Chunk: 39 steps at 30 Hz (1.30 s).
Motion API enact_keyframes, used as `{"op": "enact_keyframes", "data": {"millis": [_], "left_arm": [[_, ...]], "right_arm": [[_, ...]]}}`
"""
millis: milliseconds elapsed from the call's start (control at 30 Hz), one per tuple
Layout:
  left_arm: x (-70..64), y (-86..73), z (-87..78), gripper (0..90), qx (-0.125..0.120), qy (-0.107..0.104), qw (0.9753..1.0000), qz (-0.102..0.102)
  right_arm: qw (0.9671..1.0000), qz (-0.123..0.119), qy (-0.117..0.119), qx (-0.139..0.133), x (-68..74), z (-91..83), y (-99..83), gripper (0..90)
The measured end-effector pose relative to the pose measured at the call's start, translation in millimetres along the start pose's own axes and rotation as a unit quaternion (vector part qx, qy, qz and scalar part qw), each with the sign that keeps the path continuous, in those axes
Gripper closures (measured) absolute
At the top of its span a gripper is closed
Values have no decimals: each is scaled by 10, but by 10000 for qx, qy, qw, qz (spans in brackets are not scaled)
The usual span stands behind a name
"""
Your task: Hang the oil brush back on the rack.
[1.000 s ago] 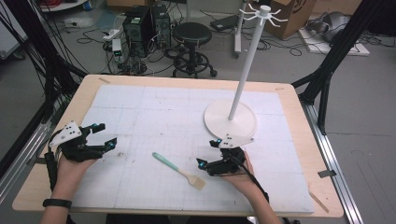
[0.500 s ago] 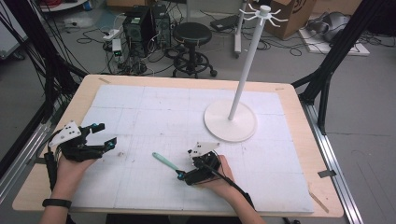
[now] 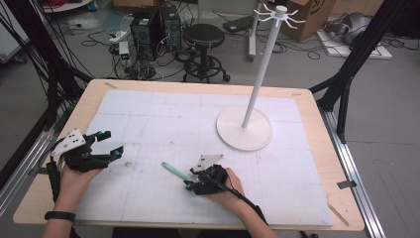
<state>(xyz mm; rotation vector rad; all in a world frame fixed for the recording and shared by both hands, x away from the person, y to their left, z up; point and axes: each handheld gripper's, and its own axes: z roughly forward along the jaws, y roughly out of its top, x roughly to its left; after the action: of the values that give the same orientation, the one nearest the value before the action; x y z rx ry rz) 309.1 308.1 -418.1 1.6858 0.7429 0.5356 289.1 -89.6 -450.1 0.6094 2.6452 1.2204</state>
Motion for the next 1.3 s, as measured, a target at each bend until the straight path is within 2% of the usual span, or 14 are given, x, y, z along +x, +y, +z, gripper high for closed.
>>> {"op": "enact_keyframes", "data": {"millis": [100,300,433,633,767,867,1033,1167,1300], "left_arm": [[1,0,-4,213,-7,0,10000,-4],[-3,-2,-1,213,18,-1,10000,3],[-5,-1,-4,213,14,3,10000,5],[-7,-3,-2,214,20,5,10000,9],[-5,-7,-7,213,17,15,10000,-3],[-2,-9,-13,214,3,26,10000,-9],[-1,-13,-11,214,9,19,10000,-23],[-1,-13,-11,214,17,17,10000,-10],[-3,-12,-13,214,6,20,10000,-18]], "right_arm": [[10000,29,3,32,0,-18,-1,652],[10000,-6,17,98,28,-19,12,733],[9998,77,-10,168,44,-21,26,807],[9994,226,-24,264,37,-20,54,822],[9995,188,22,256,27,-26,56,827],[9997,169,-78,161,3,-44,42,828],[9993,344,-106,-125,-105,-165,29,828],[9982,448,-184,-353,-195,-323,21,828],[9956,587,-316,-653,-310,-557,29,827]]}}
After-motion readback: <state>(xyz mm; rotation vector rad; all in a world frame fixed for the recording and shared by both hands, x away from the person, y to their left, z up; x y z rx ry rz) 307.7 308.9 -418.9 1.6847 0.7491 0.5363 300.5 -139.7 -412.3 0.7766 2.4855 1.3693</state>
